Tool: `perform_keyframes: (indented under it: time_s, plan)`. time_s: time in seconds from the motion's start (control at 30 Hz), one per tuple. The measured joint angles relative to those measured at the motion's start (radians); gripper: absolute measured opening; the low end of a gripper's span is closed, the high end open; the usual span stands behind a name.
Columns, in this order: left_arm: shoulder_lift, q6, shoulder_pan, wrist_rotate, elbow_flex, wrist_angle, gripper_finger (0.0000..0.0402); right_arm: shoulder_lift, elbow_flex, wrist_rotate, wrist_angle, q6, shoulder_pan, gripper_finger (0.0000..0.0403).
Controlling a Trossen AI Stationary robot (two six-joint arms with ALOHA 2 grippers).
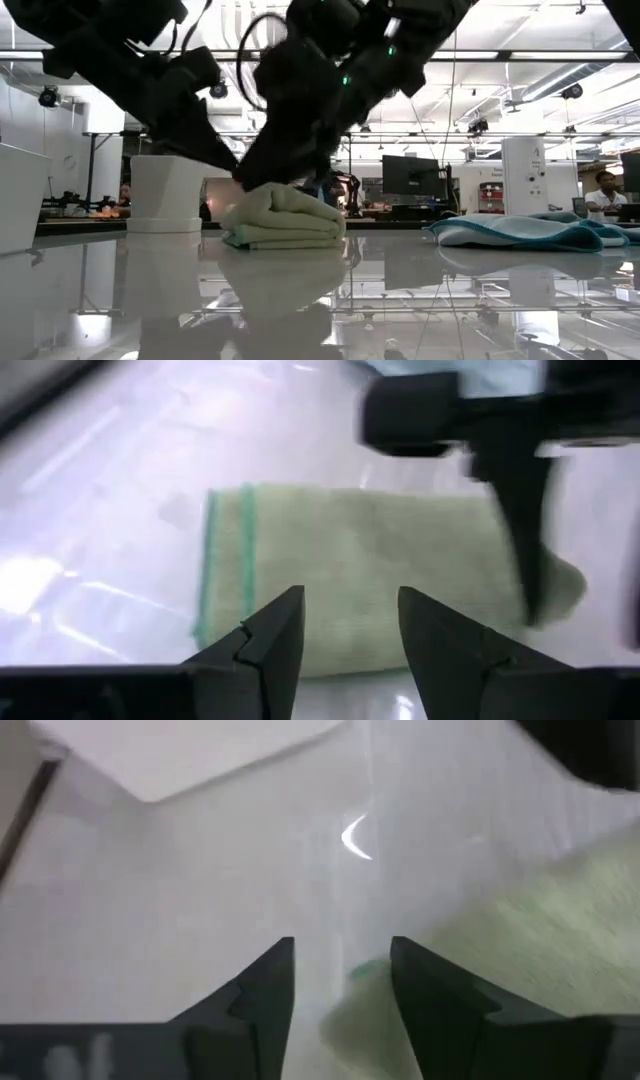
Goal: Fold microfiber towels
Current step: Fold the green microfiber towel
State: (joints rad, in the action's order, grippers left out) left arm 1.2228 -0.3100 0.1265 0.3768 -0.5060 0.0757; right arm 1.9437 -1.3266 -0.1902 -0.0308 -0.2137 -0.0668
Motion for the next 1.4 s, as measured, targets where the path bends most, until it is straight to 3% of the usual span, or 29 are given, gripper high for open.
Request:
perform_keyframes:
  time_s: [0.17,0.37,0.57,0.7,0.8,1.13,1.4]
  plan:
    - [0.025,0.003,-0.001,0.094,0.004,0.055,0.0148,-0.073,0.003,-0.001,0.05,0.075,-0.006,0.0168]
    - [0.144,0.017,-0.007,0.135,0.004,0.163,0.0148,-0.139,0.005,0.007,0.152,0.13,-0.006,0.0147]
    - [0.256,0.029,-0.021,0.161,-0.013,0.163,0.0148,-0.132,0.031,0.13,0.241,0.168,-0.005,0.0076]
    - [0.298,0.006,-0.034,0.164,-0.013,0.16,0.0148,-0.083,0.057,0.133,0.186,0.181,-0.008,0.0021]
    - [0.312,-0.016,-0.044,0.164,-0.014,0.168,0.0148,-0.03,0.068,0.131,0.091,0.182,-0.015,0.0011]
    - [0.277,-0.003,-0.048,0.157,-0.016,0.166,0.0148,0.087,0.021,0.13,-0.043,0.199,-0.019,0.0009]
    - [0.097,0.03,-0.033,0.042,-0.014,0.135,0.0148,0.094,0.019,0.131,-0.062,0.188,-0.02,0.0009]
